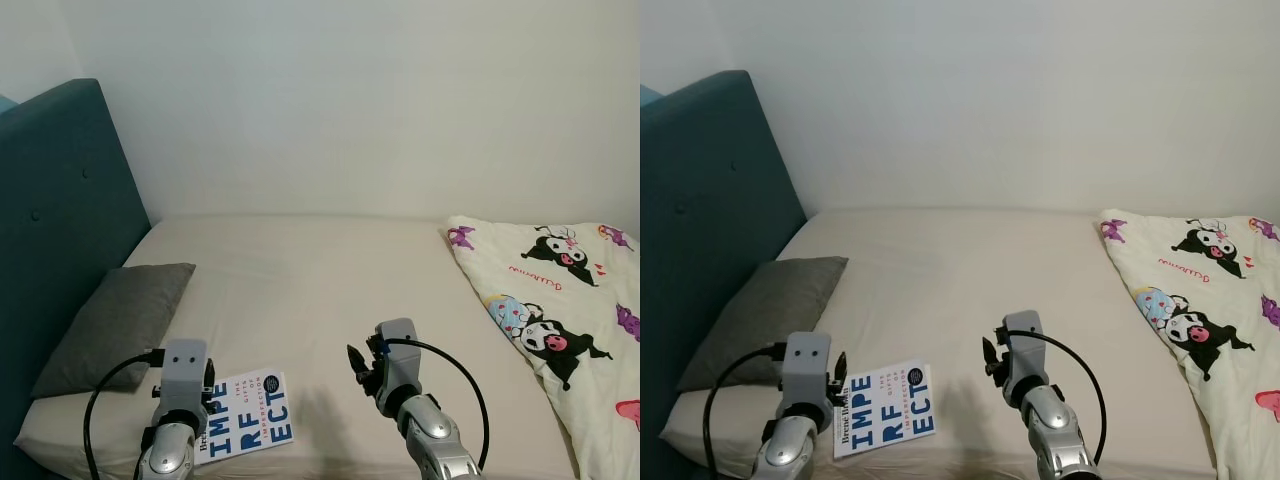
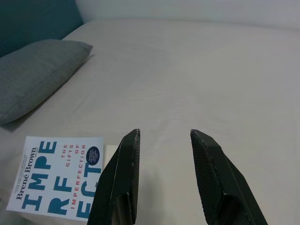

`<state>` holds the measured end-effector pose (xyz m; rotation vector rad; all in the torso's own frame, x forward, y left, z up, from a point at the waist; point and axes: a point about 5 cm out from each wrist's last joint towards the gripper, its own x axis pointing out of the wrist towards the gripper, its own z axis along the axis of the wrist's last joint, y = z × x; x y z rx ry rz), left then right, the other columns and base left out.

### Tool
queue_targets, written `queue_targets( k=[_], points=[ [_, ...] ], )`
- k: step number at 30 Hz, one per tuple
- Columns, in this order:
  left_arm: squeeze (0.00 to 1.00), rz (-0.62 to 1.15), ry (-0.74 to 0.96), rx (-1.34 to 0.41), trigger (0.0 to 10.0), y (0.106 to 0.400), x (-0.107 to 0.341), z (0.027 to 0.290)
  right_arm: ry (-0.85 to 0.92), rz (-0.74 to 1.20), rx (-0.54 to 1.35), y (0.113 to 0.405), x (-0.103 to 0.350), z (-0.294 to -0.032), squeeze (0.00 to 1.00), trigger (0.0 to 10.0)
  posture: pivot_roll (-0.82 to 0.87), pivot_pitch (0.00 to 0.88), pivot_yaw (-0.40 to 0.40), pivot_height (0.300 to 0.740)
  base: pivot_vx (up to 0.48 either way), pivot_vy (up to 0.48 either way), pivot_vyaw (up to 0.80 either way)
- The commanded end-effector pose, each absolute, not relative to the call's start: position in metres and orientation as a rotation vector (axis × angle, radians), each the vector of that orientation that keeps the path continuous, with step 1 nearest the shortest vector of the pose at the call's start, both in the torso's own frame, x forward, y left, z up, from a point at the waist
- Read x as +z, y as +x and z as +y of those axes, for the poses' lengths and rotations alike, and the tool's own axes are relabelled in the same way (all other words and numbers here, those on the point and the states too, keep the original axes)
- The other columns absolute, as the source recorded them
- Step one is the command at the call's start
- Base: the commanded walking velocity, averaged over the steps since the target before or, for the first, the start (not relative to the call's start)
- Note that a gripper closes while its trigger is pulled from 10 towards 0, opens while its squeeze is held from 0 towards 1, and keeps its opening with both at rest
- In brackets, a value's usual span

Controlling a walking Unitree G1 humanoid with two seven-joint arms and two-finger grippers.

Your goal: Clean up the room

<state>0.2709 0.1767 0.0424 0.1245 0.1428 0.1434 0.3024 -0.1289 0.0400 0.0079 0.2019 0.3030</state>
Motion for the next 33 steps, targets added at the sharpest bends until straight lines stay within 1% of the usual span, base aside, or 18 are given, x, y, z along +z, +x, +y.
queue_targets(
  k=[1, 4, 9, 18, 22, 25, 26, 33],
  points=[
    [0.00, 0.157, 0.148, 0.134, 10.0, 0.270, 0.039, 0.179, 0.012, 0.209, 0.296, 0.300, 0.036, -0.128, 0.00, 10.0, -0.02, 0.011, 0.006, 0.740, 0.000, 0.480, 0.00],
    [0.00, 0.148, 0.152, 0.136, 10.0, 0.272, 0.041, 0.179, 0.013, 0.207, 0.292, 0.300, 0.037, -0.129, 0.00, 10.0, -0.02, 0.015, 0.006, 0.740, 0.000, 0.457, 0.00],
    [0.00, 0.105, 0.155, 0.140, 10.0, 0.275, 0.048, 0.179, 0.015, 0.205, 0.290, 0.299, 0.036, -0.128, 0.00, 10.0, -0.01, 0.021, 0.006, 0.740, 0.000, 0.000, 0.00],
    [0.00, 0.092, 0.160, 0.143, 10.0, 0.275, 0.050, 0.179, 0.022, 0.200, 0.286, 0.299, 0.037, -0.127, 0.00, 10.0, -0.01, 0.025, 0.006, 0.740, 0.000, 0.000, 0.00],
    [0.00, 0.091, 0.204, 0.129, 10.0, 0.275, 0.051, 0.177, 0.025, 0.203, 0.284, 0.298, 0.035, -0.126, 0.00, 10.0, -0.01, 0.030, 0.010, 0.740, 0.000, -0.480, 0.00],
    [0.00, 0.088, 0.196, 0.126, 10.0, 0.275, 0.050, 0.176, 0.027, 0.204, 0.282, 0.297, 0.035, -0.126, 0.00, 10.0, -0.01, 0.032, 0.009, 0.740, 0.000, -0.480, 0.00],
    [0.00, 0.097, 0.165, 0.131, 10.0, 0.275, 0.049, 0.175, 0.027, 0.205, 0.282, 0.297, 0.034, -0.126, 0.00, 10.0, -0.01, 0.032, 0.010, 0.740, 0.000, 0.000, 0.00],
    [0.00, 0.112, 0.190, 0.170, 10.0, 0.276, 0.047, 0.175, 0.034, 0.208, 0.280, 0.298, 0.035, -0.127, 0.00, 10.0, -0.01, 0.041, 0.007, 0.740, 0.000, 0.000, 0.00]
  ],
)
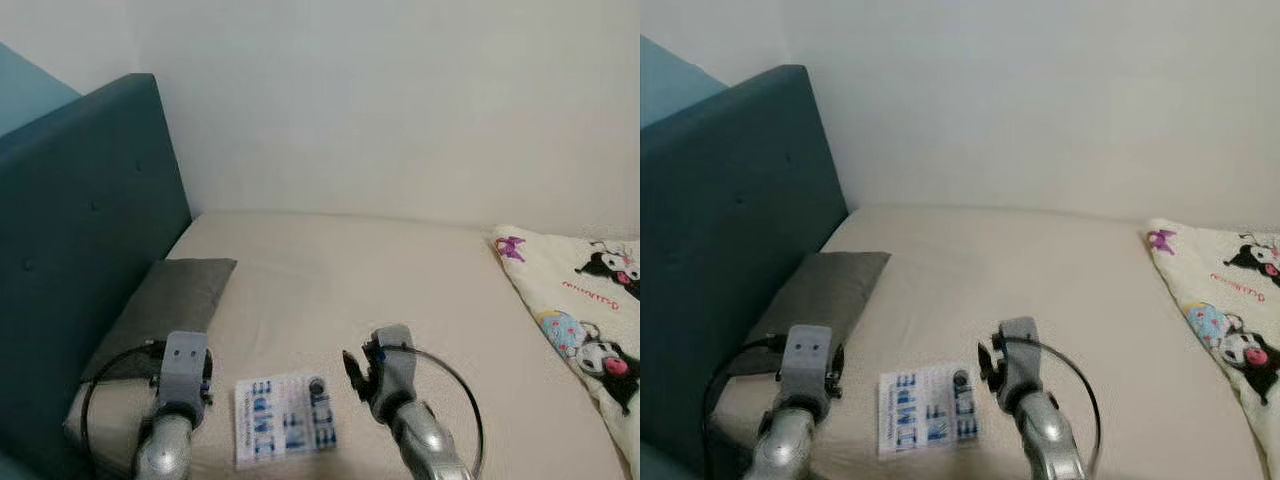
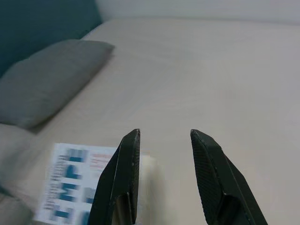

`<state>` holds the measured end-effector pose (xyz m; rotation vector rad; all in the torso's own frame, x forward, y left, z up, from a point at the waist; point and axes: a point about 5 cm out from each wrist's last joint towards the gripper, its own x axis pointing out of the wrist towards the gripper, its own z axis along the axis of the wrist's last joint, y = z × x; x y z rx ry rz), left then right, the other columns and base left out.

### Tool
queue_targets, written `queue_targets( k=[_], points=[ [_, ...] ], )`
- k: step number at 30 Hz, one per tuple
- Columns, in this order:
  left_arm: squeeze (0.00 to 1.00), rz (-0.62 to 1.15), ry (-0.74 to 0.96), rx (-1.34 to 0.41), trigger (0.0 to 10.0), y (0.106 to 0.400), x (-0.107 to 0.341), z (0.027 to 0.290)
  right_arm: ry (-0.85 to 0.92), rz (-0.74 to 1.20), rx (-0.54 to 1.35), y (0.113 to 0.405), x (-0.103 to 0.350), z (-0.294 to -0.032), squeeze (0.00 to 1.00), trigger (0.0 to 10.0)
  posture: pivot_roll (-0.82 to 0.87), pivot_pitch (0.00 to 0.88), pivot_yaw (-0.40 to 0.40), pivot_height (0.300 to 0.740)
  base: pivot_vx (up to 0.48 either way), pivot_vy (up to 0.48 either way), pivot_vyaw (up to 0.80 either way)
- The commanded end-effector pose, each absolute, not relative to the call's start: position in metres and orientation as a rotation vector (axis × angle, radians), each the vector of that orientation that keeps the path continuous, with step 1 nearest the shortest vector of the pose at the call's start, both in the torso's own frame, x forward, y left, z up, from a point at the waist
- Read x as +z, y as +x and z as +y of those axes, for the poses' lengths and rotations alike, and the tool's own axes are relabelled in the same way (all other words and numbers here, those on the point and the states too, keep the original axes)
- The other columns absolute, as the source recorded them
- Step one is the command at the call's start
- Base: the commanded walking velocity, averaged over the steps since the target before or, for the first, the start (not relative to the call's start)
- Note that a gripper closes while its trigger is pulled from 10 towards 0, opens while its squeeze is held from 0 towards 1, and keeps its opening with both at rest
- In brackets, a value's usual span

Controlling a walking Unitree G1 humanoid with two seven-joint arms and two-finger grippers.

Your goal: Clean up the room

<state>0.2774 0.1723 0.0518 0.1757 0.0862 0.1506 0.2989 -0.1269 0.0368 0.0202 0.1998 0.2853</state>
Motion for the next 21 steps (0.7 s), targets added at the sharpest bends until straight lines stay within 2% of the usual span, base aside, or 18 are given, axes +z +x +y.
queue_targets(
  k=[1, 8, 14, 21],
  points=[
    [0.00, 0.120, 0.190, 0.178, 10.0, 0.276, 0.046, 0.175, 0.041, 0.210, 0.280, 0.298, 0.035, -0.127, 0.00, 10.0, -0.01, 0.041, 0.007, 0.740, 0.000, 0.000, 0.00],
    [0.00, 0.160, 0.164, 0.165, 10.0, 0.276, 0.041, 0.174, 0.048, 0.221, 0.282, 0.300, 0.036, -0.128, 0.00, 10.0, -0.01, 0.043, 0.005, 0.740, 0.000, 0.000, 0.00],
    [0.00, 0.166, 0.132, 0.100, 10.0, 0.271, 0.038, 0.169, 0.056, 0.216, 0.290, 0.303, 0.039, -0.129, 0.00, 10.0, -0.02, 0.051, 0.001, 0.710, 0.000, 0.000, 0.00],
    [0.00, 0.172, 0.128, 0.106, 10.0, 0.266, 0.035, 0.175, 0.049, 0.215, 0.297, 0.303, 0.039, -0.130, 0.00, 10.0, -0.01, 0.054, -0.002, 0.685, 0.000, 0.000, 0.00]
  ],
)
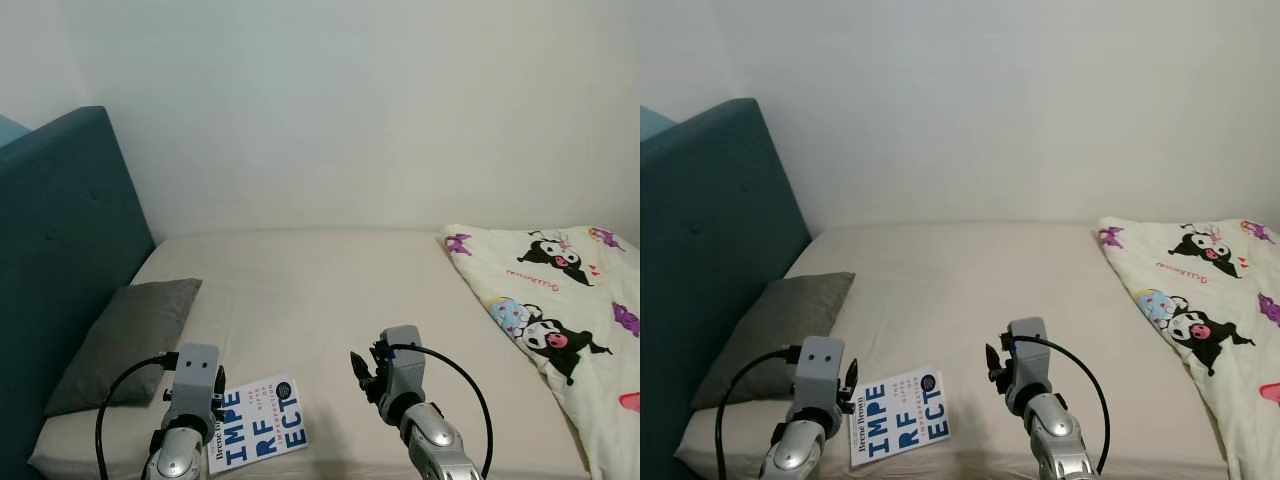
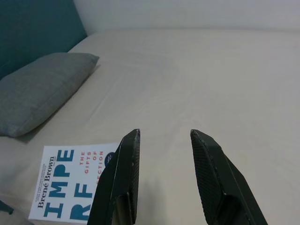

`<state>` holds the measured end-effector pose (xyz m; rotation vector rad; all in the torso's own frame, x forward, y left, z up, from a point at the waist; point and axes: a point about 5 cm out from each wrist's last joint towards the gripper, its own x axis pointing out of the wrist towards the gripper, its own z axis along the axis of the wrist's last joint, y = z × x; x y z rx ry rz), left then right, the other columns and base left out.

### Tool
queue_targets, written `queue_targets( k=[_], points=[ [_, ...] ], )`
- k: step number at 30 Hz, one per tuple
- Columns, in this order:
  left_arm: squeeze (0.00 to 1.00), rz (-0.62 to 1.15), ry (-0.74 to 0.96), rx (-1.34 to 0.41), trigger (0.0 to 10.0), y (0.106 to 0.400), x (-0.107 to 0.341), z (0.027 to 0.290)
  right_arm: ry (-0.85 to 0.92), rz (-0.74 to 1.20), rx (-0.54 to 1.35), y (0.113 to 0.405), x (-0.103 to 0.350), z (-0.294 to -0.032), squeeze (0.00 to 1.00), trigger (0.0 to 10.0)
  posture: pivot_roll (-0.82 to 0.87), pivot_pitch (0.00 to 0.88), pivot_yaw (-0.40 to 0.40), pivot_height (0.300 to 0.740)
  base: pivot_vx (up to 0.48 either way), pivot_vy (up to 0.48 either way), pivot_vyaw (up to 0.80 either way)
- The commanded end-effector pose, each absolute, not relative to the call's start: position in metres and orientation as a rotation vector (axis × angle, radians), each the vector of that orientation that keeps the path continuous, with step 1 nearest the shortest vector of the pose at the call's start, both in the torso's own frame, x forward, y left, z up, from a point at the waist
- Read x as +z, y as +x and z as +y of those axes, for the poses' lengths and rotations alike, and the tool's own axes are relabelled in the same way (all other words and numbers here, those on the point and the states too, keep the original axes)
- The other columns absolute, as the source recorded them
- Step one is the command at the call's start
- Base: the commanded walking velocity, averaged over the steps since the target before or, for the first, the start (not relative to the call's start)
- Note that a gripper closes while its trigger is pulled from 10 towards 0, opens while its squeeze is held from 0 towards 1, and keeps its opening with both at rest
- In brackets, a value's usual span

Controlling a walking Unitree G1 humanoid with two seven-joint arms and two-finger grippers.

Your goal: Clean up the room

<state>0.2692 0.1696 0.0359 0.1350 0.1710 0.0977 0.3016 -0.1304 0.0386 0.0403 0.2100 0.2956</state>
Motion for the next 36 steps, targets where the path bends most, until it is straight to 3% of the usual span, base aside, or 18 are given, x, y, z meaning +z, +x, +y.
queue_targets(
  k=[1, 17, 26, 36],
  points=[
    [0.00, 0.172, 0.128, 0.105, 10.0, 0.266, 0.035, 0.176, 0.050, 0.215, 0.299, 0.303, 0.039, -0.130, 0.00, 10.0, -0.01, 0.054, -0.002, 0.680, 0.000, 0.000, 0.00],
    [0.00, 0.179, 0.156, 0.108, 10.0, 0.259, 0.035, 0.187, 0.052, 0.215, 0.325, 0.307, 0.042, -0.130, 0.00, 10.0, 0.00, 0.089, 0.001, 0.605, 0.000, 0.000, 0.00],
    [0.00, 0.163, 0.198, 0.053, 10.0, 0.263, 0.042, 0.183, 0.060, 0.210, 0.316, 0.311, 0.046, -0.132, 0.00, 10.0, 0.02, 0.132, 0.013, 0.605, 0.000, 0.000, 0.00],
    [0.00, 0.123, 0.269, 0.008, 10.0, 0.275, 0.064, 0.199, 0.061, 0.185, 0.329, 0.329, 0.064, -0.137, 0.00, 10.0, 0.07, 0.237, 0.022, 0.605, 0.000, 0.000, 0.00]
  ],
)
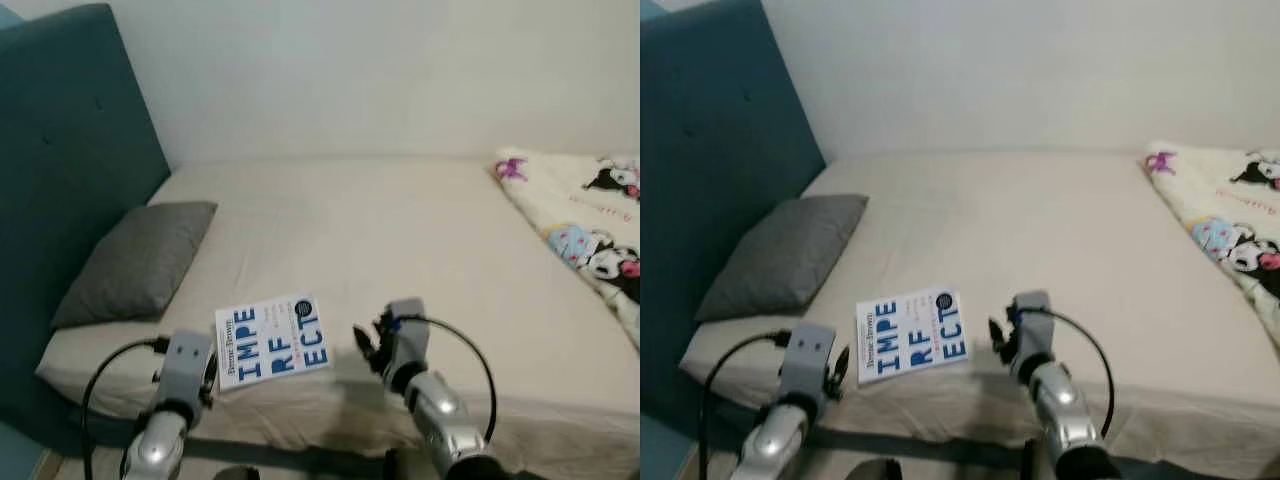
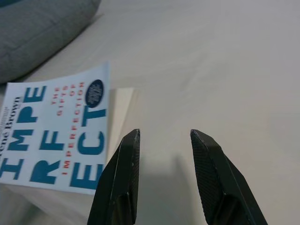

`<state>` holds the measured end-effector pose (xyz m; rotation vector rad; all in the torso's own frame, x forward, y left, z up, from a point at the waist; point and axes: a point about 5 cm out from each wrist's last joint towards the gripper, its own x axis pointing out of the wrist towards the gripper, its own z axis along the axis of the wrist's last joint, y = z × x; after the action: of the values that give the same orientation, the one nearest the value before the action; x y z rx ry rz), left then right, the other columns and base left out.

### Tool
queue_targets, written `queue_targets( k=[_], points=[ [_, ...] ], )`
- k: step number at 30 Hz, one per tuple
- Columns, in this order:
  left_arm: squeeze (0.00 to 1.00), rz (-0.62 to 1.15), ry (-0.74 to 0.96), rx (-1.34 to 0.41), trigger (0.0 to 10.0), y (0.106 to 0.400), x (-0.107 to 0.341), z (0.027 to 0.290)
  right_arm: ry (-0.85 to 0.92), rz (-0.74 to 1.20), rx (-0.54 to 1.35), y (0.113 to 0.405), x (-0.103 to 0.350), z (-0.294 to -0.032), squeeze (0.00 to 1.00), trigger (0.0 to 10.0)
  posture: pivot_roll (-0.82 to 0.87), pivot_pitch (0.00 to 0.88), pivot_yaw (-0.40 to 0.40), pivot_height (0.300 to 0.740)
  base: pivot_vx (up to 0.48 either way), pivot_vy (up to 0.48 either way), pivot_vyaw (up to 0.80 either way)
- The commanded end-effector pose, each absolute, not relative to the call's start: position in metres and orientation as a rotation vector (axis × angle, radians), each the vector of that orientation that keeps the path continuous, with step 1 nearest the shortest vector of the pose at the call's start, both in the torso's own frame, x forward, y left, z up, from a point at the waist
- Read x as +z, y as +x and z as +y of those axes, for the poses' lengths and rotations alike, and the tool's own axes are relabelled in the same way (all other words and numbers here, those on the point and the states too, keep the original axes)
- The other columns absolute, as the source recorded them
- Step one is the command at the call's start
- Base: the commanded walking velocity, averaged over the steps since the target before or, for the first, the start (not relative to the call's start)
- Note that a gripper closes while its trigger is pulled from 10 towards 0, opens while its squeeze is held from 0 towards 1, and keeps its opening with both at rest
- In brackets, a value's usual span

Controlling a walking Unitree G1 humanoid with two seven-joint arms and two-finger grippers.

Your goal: Clean up the room

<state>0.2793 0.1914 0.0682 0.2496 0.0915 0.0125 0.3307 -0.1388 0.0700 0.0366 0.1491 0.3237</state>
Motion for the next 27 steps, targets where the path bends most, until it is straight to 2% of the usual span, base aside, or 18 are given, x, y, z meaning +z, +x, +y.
queue_targets(
  k=[1, 6, 13, 27],
  points=[
    [0.00, 0.123, 0.276, 0.003, 10.0, 0.272, 0.067, 0.203, 0.067, 0.181, 0.331, 0.332, 0.067, -0.137, 0.00, 10.0, 0.07, 0.257, 0.023, 0.605, 0.000, 0.000, 0.00],
    [0.00, 0.125, 0.280, 0.008, 10.0, 0.269, 0.068, 0.209, 0.078, 0.180, 0.343, 0.335, 0.071, -0.135, 0.00, 10.0, 0.08, 0.273, 0.022, 0.605, 0.000, 0.000, 0.00],
    [0.00, 0.134, 0.282, 0.033, 10.0, 0.260, 0.073, 0.221, 0.128, 0.162, 0.391, 0.341, 0.080, -0.128, 0.00, 10.0, 0.08, 0.292, 0.006, 0.575, 0.000, 0.000, 0.00],
    [0.00, 0.124, 0.280, 0.057, 10.0, 0.257, 0.079, 0.225, 0.163, 0.161, 0.404, 0.349, 0.087, -0.126, 0.00, 10.0, 0.10, 0.281, -0.007, 0.530, 0.000, 0.000, 0.00]
  ],
)
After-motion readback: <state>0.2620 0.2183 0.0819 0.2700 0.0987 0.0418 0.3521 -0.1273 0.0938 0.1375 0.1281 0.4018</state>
